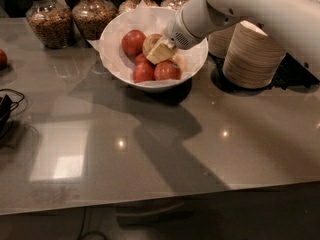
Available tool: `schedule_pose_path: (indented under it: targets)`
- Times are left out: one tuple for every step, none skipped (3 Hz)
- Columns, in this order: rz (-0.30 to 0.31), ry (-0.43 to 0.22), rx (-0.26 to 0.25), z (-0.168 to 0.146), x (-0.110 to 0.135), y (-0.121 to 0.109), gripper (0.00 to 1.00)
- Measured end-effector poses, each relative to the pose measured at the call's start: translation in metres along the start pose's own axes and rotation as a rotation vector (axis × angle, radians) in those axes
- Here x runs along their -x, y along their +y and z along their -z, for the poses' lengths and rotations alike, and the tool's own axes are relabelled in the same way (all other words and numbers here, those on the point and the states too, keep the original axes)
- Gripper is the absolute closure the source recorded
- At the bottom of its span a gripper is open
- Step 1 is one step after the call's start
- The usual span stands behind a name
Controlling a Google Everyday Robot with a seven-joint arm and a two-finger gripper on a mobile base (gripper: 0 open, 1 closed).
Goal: Pick apple from white bowl
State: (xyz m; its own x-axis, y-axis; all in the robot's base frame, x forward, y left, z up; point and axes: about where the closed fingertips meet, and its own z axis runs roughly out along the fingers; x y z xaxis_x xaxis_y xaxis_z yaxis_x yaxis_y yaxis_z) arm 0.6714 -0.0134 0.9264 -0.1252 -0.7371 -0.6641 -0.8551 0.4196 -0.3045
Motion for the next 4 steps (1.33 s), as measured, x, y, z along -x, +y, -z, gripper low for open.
schedule_pose_path:
  targets:
    - [0.027, -0.061, -0.017, 0.022, 0.001, -0.004, 1.0]
    - [0.027, -0.148, -0.033, 0.047, -0.003, -0.01, 1.0]
    - [0.031, -0.248, 0.009, 0.066, -0.004, -0.01, 1.0]
    - [0.018, -0.338, 0.098, 0.073, 0.003, -0.008, 1.0]
